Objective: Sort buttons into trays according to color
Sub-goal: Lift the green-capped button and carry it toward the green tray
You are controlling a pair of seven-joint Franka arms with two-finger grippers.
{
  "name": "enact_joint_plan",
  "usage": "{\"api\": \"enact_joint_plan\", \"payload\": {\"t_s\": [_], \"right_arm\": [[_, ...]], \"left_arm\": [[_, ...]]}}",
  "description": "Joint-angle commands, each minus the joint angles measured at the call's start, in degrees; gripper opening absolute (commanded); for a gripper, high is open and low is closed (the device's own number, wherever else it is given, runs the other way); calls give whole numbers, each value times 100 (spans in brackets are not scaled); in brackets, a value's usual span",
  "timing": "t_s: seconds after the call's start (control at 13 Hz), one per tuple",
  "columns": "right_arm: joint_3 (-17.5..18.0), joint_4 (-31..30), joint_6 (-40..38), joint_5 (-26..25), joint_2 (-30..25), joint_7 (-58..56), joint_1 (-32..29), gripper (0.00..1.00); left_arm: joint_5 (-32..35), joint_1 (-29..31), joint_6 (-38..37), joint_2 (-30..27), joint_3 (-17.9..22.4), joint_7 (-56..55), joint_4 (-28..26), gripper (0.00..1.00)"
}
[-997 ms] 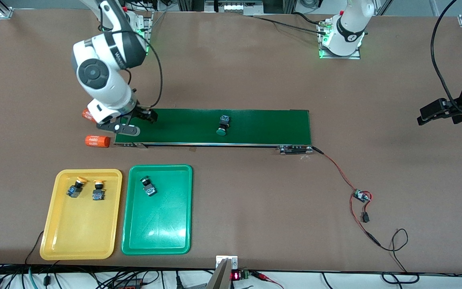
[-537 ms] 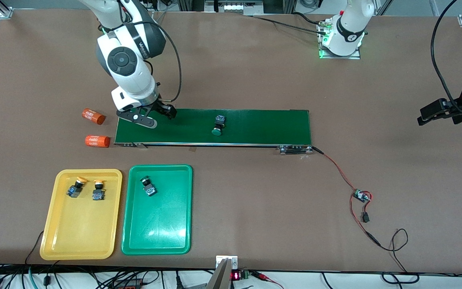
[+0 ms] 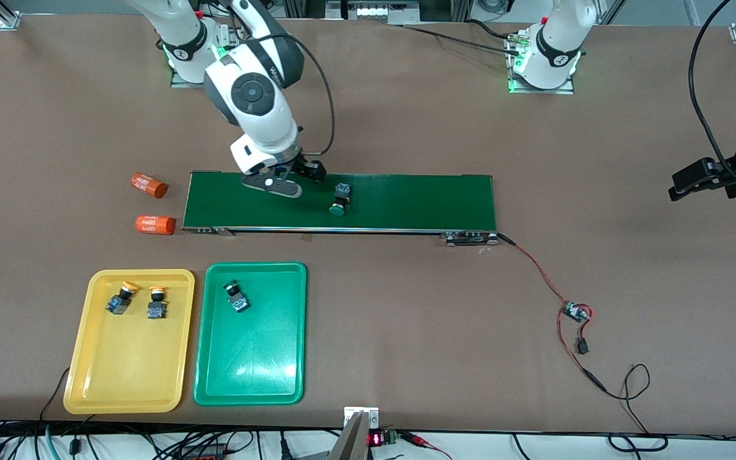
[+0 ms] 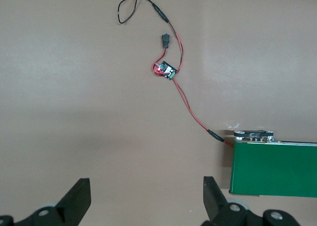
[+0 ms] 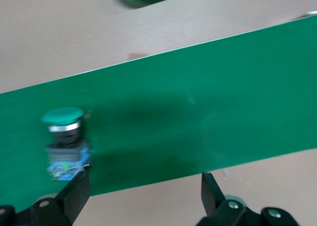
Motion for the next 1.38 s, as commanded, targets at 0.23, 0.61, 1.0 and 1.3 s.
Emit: {"api": "enact_joint_plan", "payload": {"t_s": [0.23,0.61,1.0,1.3], "right_arm": [[-38,155,519,-27,247,11,309,100],[-38,234,808,-36,606,2,300,100],[-108,813,985,-465,1458,2,186,97],[-126,920,933,-668,1514,-130,20,14]], "left_arm": [[-146,12,47,-211,2,20,-203,100],[-146,12,47,-308,11,29,-336,100],[-146,12,47,-300,11,20,-327,100],[-146,4,55,-300,2,20,-310,100]]}}
